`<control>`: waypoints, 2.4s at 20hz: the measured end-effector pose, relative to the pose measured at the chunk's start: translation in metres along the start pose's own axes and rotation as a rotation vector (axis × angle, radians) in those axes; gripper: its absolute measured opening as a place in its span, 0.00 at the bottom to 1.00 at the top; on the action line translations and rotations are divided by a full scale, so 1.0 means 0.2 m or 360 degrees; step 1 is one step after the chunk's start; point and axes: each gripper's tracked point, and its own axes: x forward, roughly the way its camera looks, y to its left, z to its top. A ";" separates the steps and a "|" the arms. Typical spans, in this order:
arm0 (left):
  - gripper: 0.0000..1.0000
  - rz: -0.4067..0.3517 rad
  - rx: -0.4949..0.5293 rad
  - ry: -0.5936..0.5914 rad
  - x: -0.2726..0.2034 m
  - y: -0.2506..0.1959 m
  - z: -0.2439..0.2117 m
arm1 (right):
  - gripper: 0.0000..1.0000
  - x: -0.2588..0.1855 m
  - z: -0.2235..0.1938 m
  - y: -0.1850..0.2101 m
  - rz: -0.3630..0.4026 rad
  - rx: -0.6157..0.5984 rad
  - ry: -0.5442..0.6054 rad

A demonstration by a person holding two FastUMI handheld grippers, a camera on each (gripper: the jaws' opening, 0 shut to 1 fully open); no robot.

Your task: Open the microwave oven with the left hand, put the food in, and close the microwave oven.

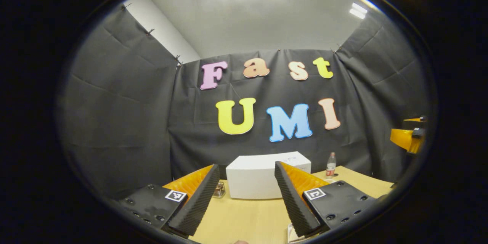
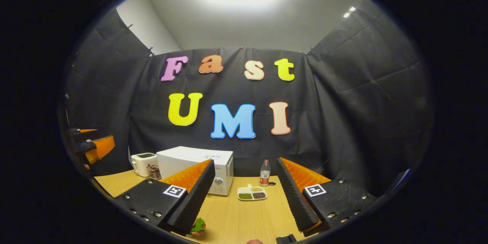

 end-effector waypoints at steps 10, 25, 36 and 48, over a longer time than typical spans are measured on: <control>0.94 -0.0253 -0.0045 -0.0009 0.74 -0.26 -0.25 | 0.97 0.18 0.03 -0.07 -0.0268 -0.0070 -0.0012; 0.96 -0.0594 -0.0076 0.0200 1.45 -0.76 -0.89 | 0.97 0.23 -0.09 -0.19 -0.0676 -0.0187 0.0139; 0.94 -0.0714 0.0030 0.0482 1.66 -1.05 -1.42 | 0.97 0.11 -0.12 -0.28 -0.0873 -0.0297 0.0261; 0.38 -0.0725 0.0035 0.0571 1.68 -1.17 -1.57 | 0.97 0.03 -0.16 -0.33 -0.0938 -0.0343 0.0340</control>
